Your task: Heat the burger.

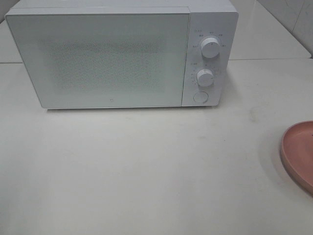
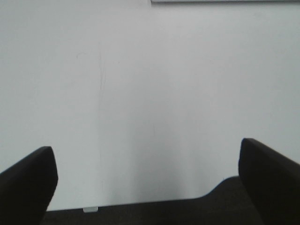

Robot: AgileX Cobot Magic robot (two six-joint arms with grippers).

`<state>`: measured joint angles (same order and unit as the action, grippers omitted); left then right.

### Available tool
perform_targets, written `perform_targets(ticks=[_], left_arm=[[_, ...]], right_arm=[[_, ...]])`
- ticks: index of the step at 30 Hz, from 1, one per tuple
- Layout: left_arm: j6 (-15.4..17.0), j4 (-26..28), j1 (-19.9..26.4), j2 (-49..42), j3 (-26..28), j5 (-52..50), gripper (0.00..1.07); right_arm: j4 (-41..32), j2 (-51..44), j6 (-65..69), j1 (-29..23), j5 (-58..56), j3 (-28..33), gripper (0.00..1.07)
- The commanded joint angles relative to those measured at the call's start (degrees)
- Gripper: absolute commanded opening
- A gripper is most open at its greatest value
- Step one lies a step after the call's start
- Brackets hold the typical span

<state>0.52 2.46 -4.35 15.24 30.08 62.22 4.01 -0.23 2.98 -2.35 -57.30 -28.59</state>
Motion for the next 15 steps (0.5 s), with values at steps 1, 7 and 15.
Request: perform_targets(ticks=[1, 7, 15], left_arm=[[-0.52, -0.29, 0.11, -4.58, -0.23, -0.80, 1.00], [-0.52, -0.17, 0.11, -9.85, -0.23, -0.80, 1.00], [-0.52, -0.11, 0.11, -16.04, -0.23, -0.80, 1.00]], right_arm=[[0.06, -1.66, -0.57, 0.40, 0.23, 0.06, 0.74], [0.06, -1.66, -0.57, 0.40, 0.23, 0.06, 0.74], [0.06, -1.66, -0.57, 0.40, 0.23, 0.06, 0.74]])
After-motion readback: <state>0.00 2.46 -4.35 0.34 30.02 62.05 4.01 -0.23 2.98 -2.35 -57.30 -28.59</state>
